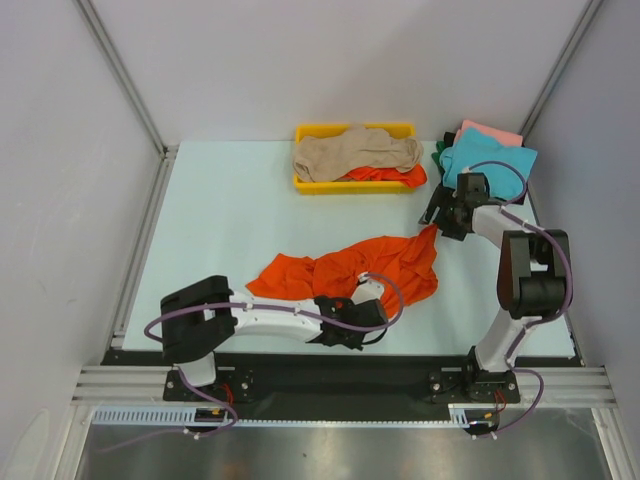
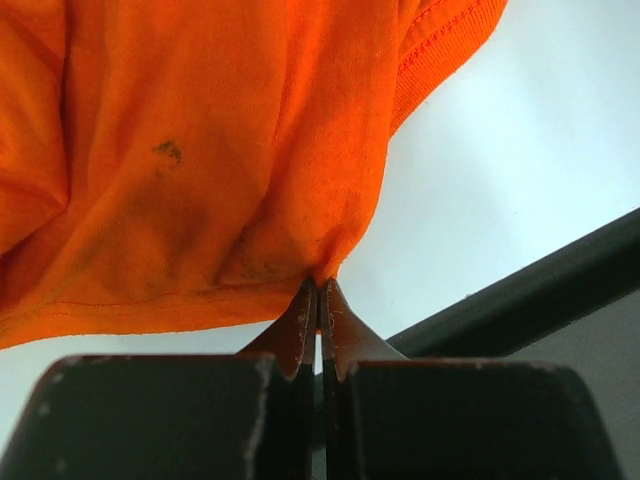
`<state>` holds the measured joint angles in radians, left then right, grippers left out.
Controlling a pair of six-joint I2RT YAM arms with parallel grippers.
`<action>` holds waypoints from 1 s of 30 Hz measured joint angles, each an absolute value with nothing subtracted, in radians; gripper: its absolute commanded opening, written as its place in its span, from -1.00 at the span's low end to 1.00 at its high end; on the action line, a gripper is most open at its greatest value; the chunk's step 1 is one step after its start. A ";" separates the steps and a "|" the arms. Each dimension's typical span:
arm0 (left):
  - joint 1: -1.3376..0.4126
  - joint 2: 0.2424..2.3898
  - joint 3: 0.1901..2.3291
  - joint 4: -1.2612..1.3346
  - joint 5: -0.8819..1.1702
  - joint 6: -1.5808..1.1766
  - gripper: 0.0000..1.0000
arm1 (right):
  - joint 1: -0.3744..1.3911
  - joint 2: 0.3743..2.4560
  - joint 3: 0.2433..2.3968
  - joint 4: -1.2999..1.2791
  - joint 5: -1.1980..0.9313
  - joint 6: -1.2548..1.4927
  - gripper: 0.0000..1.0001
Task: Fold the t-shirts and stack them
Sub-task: Flatten the tshirt out
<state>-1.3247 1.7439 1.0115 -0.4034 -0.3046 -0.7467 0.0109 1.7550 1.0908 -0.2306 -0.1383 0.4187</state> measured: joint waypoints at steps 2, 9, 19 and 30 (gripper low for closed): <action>-1.325 1.739 1.003 -0.394 -0.306 -0.753 -0.99 | 0.011 1.795 1.115 -0.230 -0.139 0.418 0.52; -1.325 1.716 0.968 -0.356 -0.311 -0.770 -0.99 | 0.012 1.839 1.146 -0.231 -0.142 0.409 -1.00; -1.309 1.538 1.018 -0.656 -0.417 -0.783 -0.99 | 0.030 1.808 1.230 -0.311 -0.166 0.389 -1.00; -1.111 1.104 1.345 -0.941 -0.616 -0.668 -1.00 | 0.070 1.283 1.332 -0.424 -0.132 0.310 -1.00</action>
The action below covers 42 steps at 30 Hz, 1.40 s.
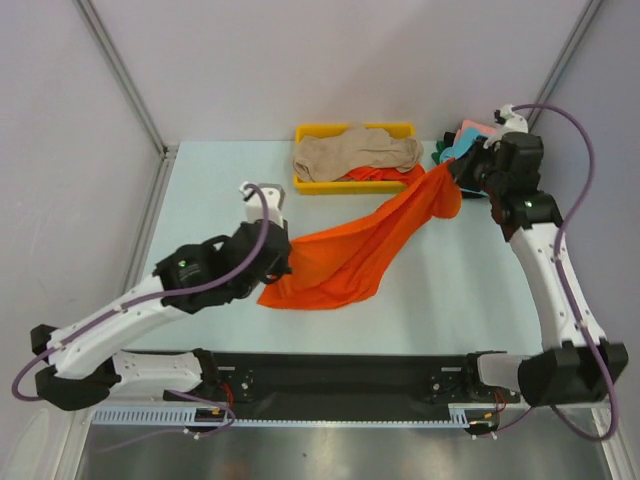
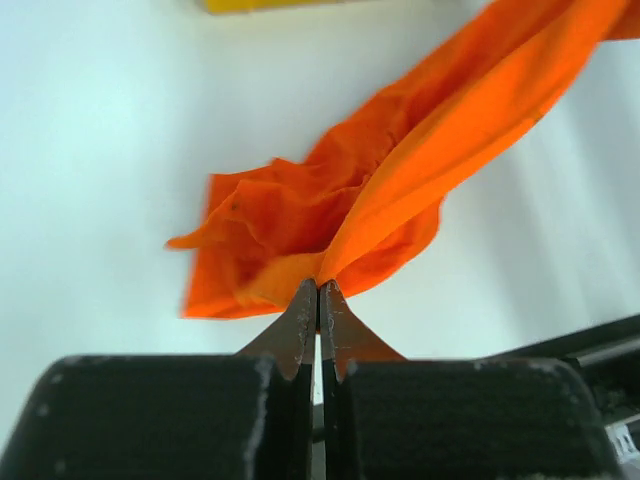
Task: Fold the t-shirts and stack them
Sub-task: Flatten the tshirt out
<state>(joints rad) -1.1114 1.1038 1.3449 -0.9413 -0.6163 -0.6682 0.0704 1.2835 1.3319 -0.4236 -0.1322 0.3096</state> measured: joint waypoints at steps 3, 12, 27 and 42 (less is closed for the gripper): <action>-1.073 1.075 1.427 -1.003 -0.663 -0.616 -0.99 | 0.074 1.173 1.333 -0.429 -0.148 0.290 -1.00; -1.053 0.991 1.769 -1.068 -0.789 -0.410 -0.99 | 0.104 0.757 1.276 -0.398 -0.210 0.189 -1.00; -1.053 0.856 1.964 -0.890 -0.684 -0.043 -0.98 | 0.090 0.435 1.480 -0.348 -0.388 0.039 -1.00; -0.720 0.981 1.466 -0.674 -0.680 -0.035 -0.97 | 0.088 1.185 1.499 -0.409 -0.311 0.014 -0.87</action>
